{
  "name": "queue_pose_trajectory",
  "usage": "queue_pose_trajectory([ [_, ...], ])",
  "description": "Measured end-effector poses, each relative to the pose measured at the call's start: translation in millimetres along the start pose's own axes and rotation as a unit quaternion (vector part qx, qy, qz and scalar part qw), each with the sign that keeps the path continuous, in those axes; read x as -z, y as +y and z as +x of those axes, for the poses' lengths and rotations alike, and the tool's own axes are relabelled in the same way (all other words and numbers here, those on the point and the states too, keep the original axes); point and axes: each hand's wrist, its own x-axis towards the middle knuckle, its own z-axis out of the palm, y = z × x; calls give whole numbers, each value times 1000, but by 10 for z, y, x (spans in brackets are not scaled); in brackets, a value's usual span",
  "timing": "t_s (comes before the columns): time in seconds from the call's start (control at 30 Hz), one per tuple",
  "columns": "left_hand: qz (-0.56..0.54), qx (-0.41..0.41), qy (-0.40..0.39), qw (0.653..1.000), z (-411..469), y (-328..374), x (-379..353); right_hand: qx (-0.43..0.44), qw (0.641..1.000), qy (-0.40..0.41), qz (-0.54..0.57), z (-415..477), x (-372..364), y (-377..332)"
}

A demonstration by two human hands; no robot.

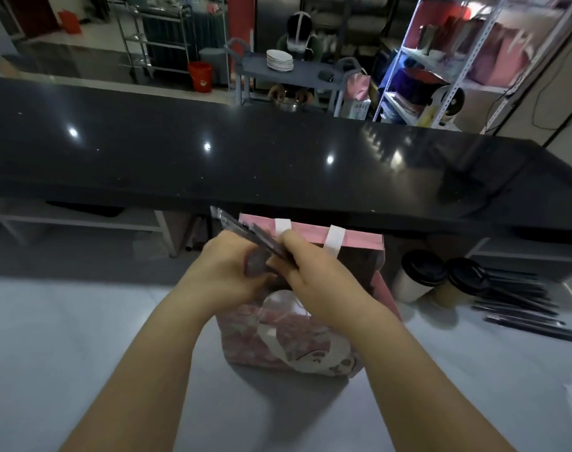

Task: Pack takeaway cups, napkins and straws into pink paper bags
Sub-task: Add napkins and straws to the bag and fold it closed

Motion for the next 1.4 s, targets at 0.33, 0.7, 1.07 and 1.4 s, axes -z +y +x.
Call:
queue_pose_trajectory([
  [0.33, 43, 4, -16, 999, -7, -292, 106, -41, 968, -30, -247, -131, 36, 449],
  [0.7, 132, -48, -6, 990, -84, -103, 43, -31, 947, -14, -320, -134, -8, 351],
  [1.07, 206, -117, 65, 969, 226, 671, -438, -42, 942, 143, -302, -691, 572, 294],
  [1.4, 196, -206, -8, 959, 372, 1557, -1404, -182, 908, 217, -308, -1744, 1076, 759],
])
